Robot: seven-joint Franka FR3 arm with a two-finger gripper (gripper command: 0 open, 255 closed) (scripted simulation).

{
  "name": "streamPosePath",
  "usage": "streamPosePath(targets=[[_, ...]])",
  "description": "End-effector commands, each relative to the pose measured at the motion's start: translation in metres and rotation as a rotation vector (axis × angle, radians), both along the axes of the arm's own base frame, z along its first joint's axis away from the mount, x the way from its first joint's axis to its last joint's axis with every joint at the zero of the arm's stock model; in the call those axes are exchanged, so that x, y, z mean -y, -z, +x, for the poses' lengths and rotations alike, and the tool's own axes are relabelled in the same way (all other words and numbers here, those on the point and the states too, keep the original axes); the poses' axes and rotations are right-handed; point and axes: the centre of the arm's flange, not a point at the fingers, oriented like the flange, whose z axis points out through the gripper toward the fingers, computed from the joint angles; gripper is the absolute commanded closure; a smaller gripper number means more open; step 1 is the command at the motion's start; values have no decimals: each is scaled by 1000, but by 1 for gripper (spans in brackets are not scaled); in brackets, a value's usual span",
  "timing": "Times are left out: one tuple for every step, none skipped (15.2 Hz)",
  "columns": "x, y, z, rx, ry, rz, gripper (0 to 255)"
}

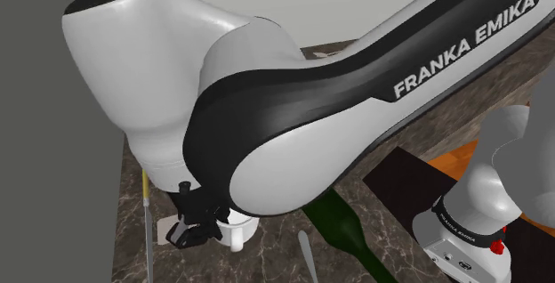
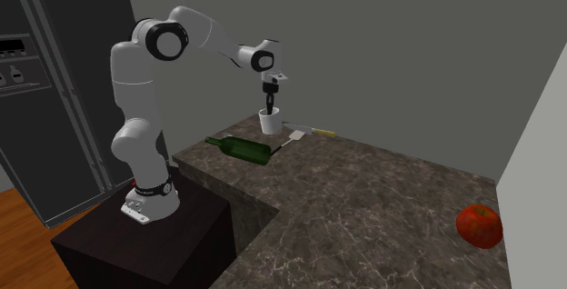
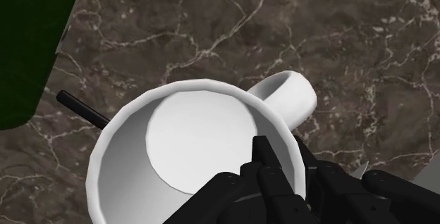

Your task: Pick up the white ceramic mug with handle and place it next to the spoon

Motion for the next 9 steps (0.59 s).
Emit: streamPosePath(targets=[[-1,10,0,0,0,1,255],[-1,16,0,0,0,1,255],[-1,21,0,0,0,1,255],[-1,26,0,0,0,1,255],[-1,32,0,0,0,1,255],[-1,37,0,0,0,1,255],[-1,42,0,0,0,1,255],[-1,47,0,0,0,1,255],[-1,54,0,0,0,1,255]])
